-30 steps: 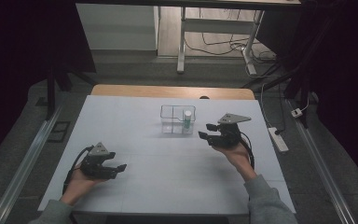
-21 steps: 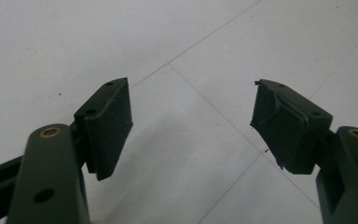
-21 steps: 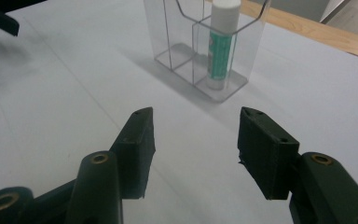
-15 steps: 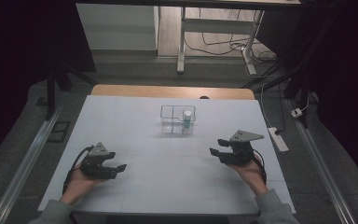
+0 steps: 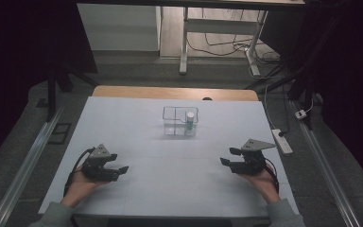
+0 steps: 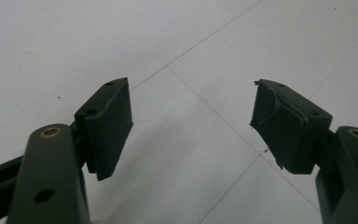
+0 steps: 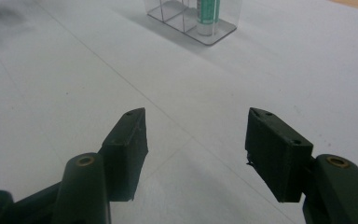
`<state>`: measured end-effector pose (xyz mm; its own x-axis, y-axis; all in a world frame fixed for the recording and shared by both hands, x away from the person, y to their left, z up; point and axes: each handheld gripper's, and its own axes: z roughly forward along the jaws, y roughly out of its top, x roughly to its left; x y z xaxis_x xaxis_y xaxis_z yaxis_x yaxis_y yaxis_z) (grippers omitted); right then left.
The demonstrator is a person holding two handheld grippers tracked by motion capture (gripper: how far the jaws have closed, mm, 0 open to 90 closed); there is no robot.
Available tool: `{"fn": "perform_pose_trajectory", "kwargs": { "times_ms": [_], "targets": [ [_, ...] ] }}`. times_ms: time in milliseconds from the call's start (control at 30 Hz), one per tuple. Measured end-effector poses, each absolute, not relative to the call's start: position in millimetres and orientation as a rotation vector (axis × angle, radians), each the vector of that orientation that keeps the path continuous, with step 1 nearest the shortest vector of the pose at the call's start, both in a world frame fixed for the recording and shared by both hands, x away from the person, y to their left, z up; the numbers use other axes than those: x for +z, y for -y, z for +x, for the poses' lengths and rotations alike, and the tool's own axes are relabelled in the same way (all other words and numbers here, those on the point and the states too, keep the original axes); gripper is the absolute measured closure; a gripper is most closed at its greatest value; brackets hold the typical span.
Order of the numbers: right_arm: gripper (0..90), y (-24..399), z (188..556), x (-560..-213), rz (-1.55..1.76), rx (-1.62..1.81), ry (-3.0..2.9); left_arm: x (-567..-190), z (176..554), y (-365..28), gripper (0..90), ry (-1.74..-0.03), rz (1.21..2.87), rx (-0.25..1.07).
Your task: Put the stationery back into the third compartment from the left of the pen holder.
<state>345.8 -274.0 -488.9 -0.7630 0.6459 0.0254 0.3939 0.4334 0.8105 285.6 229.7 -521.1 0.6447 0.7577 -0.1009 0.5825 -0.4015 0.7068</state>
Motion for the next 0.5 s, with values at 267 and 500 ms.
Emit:
{"fn": "perform_pose_trajectory", "kwargs": {
  "times_ms": [267, 500],
  "targets": [
    [37.9, 274.9, 346.0, -489.9, 0.897, 1.227, -2.410, -521.1, 285.9, -229.3, 28.2, -1.039, 2.123, 0.304],
    [37.2, 273.3, 345.9, -490.6, 0.887, 1.214, -2.415, -520.8, 285.6, -229.4, 28.2, -1.037, 2.123, 0.307]
  ]
}}
